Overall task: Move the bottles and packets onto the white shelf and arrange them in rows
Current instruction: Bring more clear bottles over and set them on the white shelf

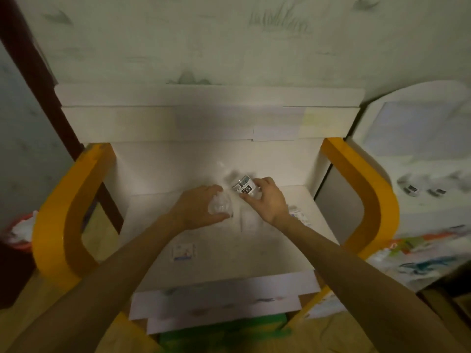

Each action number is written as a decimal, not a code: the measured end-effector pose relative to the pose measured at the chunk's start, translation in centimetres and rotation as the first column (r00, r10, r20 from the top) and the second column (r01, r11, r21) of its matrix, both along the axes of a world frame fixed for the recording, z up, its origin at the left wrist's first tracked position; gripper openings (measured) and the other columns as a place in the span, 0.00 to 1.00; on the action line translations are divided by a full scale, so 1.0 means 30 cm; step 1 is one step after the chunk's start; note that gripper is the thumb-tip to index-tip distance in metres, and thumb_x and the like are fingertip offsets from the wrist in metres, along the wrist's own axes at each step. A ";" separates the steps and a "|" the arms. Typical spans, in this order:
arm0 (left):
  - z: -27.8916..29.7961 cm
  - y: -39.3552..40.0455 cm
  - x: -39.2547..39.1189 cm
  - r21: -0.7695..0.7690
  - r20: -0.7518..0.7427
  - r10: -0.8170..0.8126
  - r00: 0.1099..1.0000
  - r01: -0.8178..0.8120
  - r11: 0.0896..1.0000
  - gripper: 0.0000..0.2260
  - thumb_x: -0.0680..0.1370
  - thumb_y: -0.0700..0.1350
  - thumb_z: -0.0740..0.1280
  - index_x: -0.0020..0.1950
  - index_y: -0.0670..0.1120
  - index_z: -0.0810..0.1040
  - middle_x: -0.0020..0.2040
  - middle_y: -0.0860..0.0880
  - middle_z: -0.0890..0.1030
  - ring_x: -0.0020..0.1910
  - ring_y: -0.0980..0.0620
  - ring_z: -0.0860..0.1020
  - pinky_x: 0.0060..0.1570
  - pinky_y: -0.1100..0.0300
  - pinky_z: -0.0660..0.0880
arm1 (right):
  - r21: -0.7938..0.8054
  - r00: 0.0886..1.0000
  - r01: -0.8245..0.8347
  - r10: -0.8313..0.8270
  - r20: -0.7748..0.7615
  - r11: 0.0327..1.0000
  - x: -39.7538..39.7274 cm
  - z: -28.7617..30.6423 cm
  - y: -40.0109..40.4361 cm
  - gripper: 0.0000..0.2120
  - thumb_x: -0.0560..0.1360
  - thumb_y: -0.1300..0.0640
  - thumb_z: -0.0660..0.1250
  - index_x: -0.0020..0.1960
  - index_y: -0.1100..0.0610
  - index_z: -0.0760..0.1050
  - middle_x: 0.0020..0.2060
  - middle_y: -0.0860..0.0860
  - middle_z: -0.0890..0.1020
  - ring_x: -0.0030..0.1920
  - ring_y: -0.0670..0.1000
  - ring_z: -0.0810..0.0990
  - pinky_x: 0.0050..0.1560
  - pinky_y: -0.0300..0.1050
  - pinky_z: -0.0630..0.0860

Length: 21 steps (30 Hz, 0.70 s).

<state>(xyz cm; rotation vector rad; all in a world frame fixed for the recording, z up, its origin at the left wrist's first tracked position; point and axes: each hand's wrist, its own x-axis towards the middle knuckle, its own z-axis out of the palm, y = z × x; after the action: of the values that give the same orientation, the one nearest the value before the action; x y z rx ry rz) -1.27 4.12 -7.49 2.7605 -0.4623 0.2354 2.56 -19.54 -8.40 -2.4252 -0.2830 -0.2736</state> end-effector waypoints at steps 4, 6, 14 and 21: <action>0.038 -0.125 -0.066 0.005 0.074 0.040 0.996 -0.040 0.999 0.37 0.71 0.65 0.71 0.75 0.53 0.63 0.68 0.53 0.74 0.66 0.50 0.74 0.62 0.53 0.72 | 0.098 0.998 -0.009 0.003 0.062 0.995 -0.140 0.045 -0.137 0.25 0.73 0.38 0.70 0.64 0.52 0.74 0.56 0.47 0.76 0.52 0.47 0.77 0.53 0.46 0.76; 0.061 -0.203 -0.106 -0.011 0.096 0.052 0.994 -0.051 0.999 0.39 0.71 0.62 0.73 0.76 0.51 0.61 0.69 0.51 0.73 0.66 0.48 0.74 0.61 0.51 0.73 | 0.103 0.996 -0.038 0.029 0.085 0.994 -0.217 0.073 -0.218 0.27 0.74 0.37 0.68 0.66 0.50 0.72 0.59 0.46 0.77 0.55 0.46 0.77 0.53 0.44 0.76; 0.232 -0.647 -0.206 -0.177 0.214 0.025 0.977 0.014 0.984 0.31 0.71 0.63 0.72 0.65 0.50 0.63 0.56 0.54 0.75 0.51 0.51 0.78 0.49 0.54 0.74 | 0.138 0.945 0.058 -0.099 0.311 0.989 -0.501 0.228 -0.638 0.26 0.75 0.38 0.68 0.68 0.48 0.69 0.60 0.44 0.77 0.58 0.43 0.75 0.54 0.37 0.71; 0.359 -1.100 -0.231 -0.240 0.250 -0.183 0.951 0.244 0.940 0.36 0.69 0.65 0.74 0.73 0.56 0.65 0.63 0.55 0.77 0.58 0.54 0.77 0.58 0.55 0.75 | 0.288 0.857 0.307 -0.395 0.331 0.907 -0.610 0.297 -1.051 0.27 0.70 0.35 0.71 0.64 0.47 0.71 0.56 0.45 0.74 0.52 0.45 0.77 0.51 0.50 0.79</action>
<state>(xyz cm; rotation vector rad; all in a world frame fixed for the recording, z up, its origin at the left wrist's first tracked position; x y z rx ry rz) -8.19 -28.88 3.27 2.4059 -0.7278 0.5191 -15.74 -51.09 0.50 -2.1675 0.0335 -0.9047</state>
